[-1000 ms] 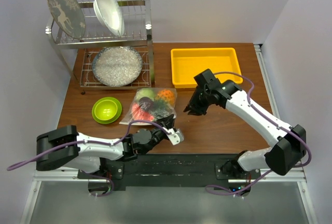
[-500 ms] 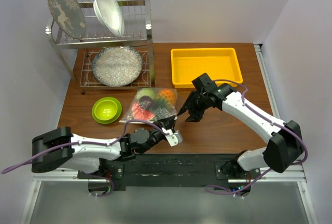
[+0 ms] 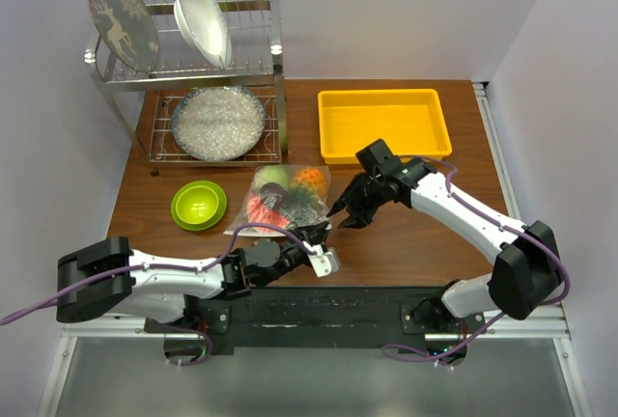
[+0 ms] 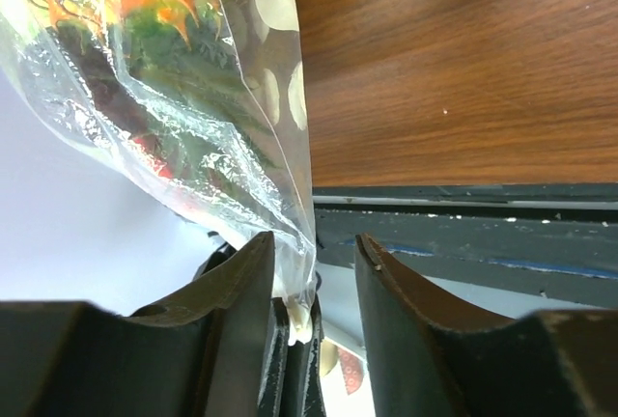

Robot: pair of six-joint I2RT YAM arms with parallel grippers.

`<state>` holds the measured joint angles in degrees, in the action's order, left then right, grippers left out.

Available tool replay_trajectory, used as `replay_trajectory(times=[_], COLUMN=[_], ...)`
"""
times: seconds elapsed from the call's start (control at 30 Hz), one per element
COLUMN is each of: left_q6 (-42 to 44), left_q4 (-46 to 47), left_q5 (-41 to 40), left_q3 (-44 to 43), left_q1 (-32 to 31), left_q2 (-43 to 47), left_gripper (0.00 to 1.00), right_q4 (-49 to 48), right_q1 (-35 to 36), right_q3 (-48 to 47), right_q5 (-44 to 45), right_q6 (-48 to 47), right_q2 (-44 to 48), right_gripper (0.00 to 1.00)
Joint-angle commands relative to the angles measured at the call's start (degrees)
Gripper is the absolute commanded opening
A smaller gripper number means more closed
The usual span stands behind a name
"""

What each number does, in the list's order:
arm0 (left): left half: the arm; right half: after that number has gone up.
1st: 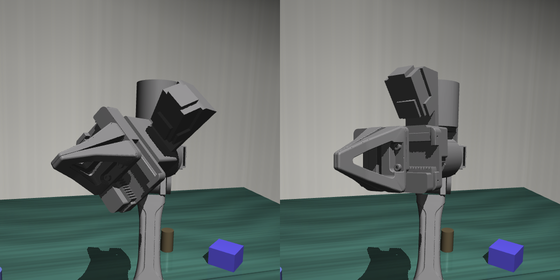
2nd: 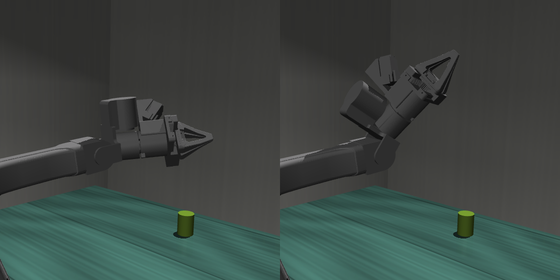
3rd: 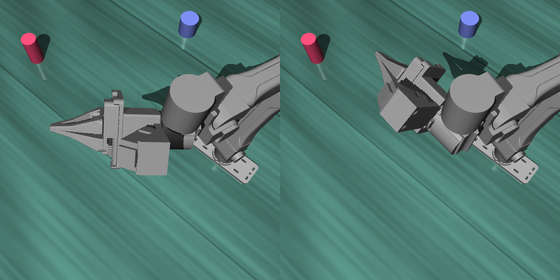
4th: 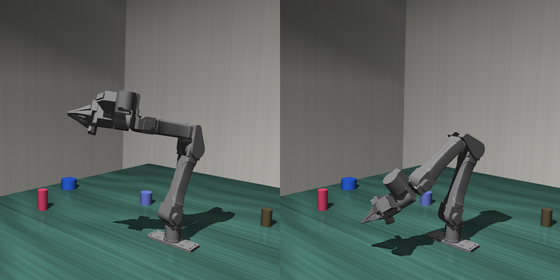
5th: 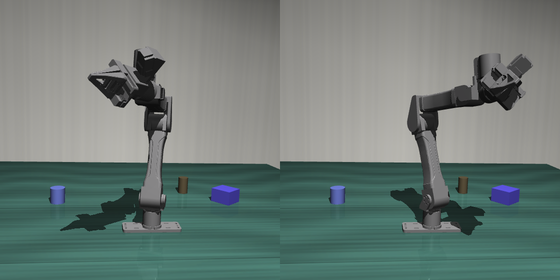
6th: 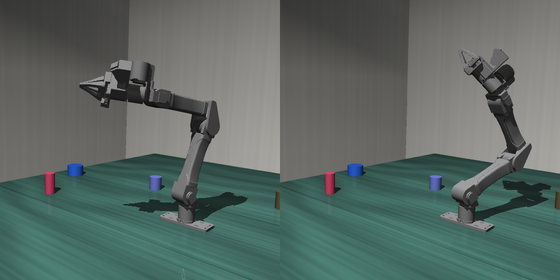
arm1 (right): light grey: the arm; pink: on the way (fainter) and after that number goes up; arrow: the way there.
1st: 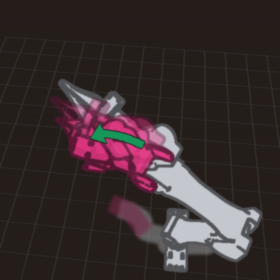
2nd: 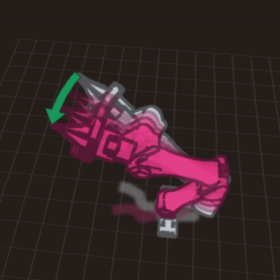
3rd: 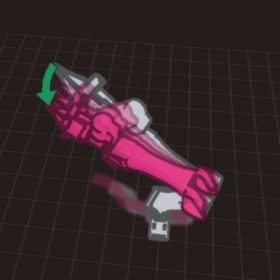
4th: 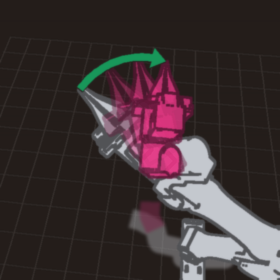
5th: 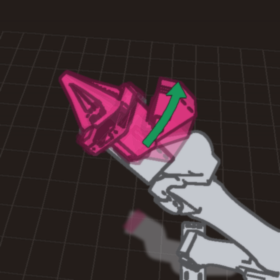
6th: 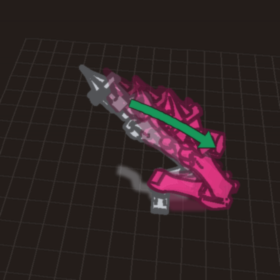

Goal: Open the zip-top bag and remove the fake food

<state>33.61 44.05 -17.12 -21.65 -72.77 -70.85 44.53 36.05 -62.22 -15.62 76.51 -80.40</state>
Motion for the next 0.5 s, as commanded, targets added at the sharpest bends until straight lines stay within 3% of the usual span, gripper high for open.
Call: replay_trajectory(times=[0.0,0.47], left_q6=[-1.0,-0.1], left_q4=[2.4,2.8], left_q5=[0.9,0.0], left_q3=[-2.3,-3.2], left_q1=[0.0,-0.7], left_q2=[0.2,-2.0], left_gripper=[0.04,0.05], right_q4=[-1.8,-3.2], right_q1=[0.2,0.1], right_q3=[1.2,2.4], right_q5=[-1.6,-2.8], right_q6=[2.6,4.3], right_q2=[1.9,1.6], right_gripper=[0.40,0.34])
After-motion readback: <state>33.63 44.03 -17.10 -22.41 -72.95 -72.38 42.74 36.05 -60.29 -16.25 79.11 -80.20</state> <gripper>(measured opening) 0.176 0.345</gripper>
